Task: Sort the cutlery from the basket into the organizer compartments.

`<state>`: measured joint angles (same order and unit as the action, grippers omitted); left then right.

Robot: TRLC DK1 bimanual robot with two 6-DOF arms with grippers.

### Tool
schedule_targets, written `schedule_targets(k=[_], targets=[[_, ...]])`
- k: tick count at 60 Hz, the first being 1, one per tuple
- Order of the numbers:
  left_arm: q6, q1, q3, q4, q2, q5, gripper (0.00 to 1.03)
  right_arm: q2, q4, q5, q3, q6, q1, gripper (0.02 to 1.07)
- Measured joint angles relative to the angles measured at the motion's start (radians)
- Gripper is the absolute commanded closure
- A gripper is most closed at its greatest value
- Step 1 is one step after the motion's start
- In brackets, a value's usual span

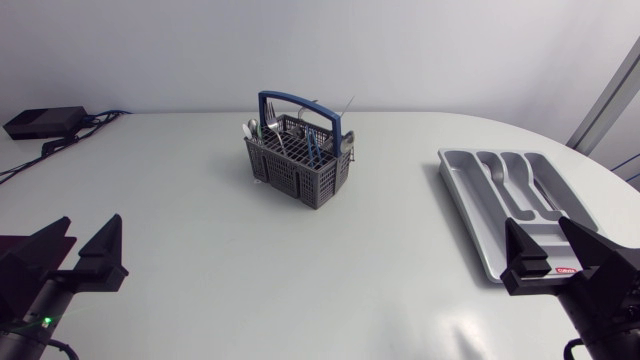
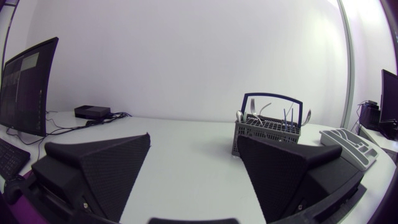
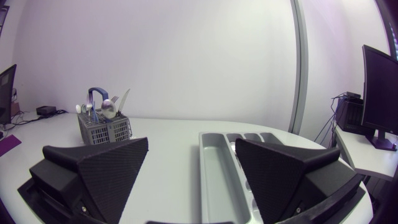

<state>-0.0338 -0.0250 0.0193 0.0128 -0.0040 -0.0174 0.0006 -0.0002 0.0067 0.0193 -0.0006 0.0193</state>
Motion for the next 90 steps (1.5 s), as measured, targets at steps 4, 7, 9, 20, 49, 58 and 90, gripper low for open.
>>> schedule_targets(k=[4, 7, 9, 20, 49, 58, 90], targets=[[0.000, 0.000, 0.001, -0.001, 0.000, 0.000, 0.09, 0.000, 0.002, 0.009, 0.000, -0.001, 0.019, 0.07], [0.000, 0.000, 0.008, -0.008, 0.001, 0.000, 0.09, 0.000, 0.007, 0.018, 0.000, -0.003, 0.038, 0.07], [0.000, 0.000, 0.014, -0.008, 0.005, 0.000, 0.10, 0.003, 0.013, 0.021, 0.000, -0.004, 0.046, 0.07], [-0.001, 0.010, 0.092, 0.005, 0.119, 0.000, 0.11, 0.161, 0.111, 0.024, 0.050, -0.008, 0.058, 0.07], [-0.010, 0.101, 0.555, -0.164, 0.781, -0.010, 0.18, 0.732, 0.169, 0.069, 0.383, -0.010, 0.193, 0.07], [-0.007, 0.128, 0.640, -0.226, 0.914, -0.010, 0.18, 0.910, 0.117, 0.069, 0.517, -0.010, 0.244, 0.07], [0.208, 0.136, 0.933, -0.306, 1.318, 0.075, 0.17, 1.414, -0.261, 0.043, 1.095, -0.129, 0.431, 0.07]])
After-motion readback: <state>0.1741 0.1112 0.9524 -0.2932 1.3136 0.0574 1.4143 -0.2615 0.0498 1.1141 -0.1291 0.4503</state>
